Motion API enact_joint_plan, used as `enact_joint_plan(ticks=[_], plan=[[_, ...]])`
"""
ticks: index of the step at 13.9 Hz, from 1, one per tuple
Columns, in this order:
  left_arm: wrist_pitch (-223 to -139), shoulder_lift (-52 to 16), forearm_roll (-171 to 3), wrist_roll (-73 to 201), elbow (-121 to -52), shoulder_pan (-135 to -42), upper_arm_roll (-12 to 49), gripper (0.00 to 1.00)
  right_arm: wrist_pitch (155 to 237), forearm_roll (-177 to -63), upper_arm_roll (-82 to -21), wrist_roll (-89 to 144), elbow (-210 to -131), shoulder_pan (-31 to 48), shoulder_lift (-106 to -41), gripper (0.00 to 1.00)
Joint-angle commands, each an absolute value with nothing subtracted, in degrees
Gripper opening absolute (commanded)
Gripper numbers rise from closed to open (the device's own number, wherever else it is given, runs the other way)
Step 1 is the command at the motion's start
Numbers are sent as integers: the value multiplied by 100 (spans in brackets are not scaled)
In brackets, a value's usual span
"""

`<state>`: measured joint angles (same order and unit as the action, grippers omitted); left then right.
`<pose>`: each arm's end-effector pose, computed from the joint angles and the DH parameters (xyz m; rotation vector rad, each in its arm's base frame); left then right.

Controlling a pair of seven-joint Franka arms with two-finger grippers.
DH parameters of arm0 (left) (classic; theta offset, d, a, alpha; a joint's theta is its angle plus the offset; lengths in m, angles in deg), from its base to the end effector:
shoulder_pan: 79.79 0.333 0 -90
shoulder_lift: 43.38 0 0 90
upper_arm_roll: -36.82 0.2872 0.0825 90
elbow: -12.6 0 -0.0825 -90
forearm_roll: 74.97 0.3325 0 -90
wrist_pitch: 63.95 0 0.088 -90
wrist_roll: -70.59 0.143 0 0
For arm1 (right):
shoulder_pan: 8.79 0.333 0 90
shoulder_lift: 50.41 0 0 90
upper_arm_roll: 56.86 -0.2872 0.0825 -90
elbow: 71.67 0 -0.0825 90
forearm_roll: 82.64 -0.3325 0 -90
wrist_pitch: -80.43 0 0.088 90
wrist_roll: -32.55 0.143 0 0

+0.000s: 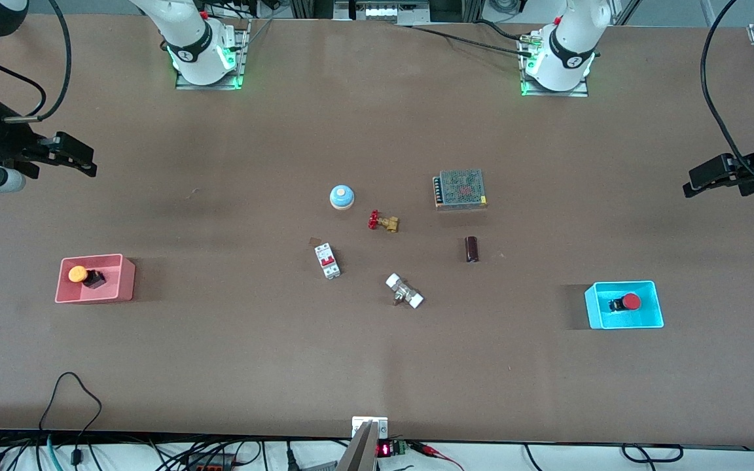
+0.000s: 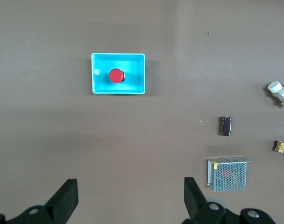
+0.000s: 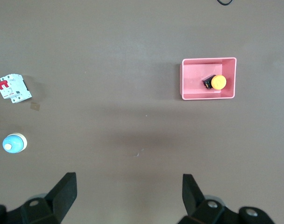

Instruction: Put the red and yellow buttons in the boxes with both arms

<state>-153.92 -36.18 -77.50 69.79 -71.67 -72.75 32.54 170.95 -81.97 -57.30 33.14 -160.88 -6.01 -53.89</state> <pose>0.5361 0.0217 0.5367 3.0859 0.0975 -0.0384 0.5176 0.0274 0.5352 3.1277 0.0723 -0.0586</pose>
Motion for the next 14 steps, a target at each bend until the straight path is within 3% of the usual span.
enact_joint_plan(ticks=[1, 14], plan=[[-15360, -3784, -7559, 7032, -7335, -7240, 3189, 100, 17052, -8123, -5721, 3316, -16211, -572, -5260, 100], [-15509, -4030, -7444, 6997, -7757, -7223, 3110, 100, 17060, -8123, -5712, 3246, -16220, -616, -5287, 100]])
